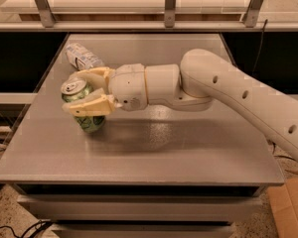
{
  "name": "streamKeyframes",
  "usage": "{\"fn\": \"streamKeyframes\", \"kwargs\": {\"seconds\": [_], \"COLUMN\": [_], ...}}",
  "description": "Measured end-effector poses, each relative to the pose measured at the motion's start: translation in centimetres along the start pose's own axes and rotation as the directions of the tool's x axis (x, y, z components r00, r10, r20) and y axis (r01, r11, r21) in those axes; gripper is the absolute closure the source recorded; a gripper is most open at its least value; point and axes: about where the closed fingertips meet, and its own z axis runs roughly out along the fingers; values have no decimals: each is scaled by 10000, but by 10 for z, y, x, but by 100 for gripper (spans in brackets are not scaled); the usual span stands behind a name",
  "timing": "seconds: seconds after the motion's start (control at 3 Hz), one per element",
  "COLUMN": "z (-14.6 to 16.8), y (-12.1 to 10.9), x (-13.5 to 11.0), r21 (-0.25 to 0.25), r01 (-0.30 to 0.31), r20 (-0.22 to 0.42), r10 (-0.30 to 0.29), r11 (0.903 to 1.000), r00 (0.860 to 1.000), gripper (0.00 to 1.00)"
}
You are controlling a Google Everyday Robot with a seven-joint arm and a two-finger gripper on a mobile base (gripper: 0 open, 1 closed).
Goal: Place green can upright
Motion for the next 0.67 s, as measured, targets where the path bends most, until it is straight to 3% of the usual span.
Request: {"fn": "streamKeyframes", "kwargs": {"seconds": [0.33, 0.67], "z": [1, 1], "y": [1, 2], "x": [1, 1], "r21": [-55, -62], "r01": [4, 7], "r20": [-11, -14], "r10": [-4, -7], "r11": [10000, 10000], "r00": [10000, 10000], "gripper": [0, 0]}}
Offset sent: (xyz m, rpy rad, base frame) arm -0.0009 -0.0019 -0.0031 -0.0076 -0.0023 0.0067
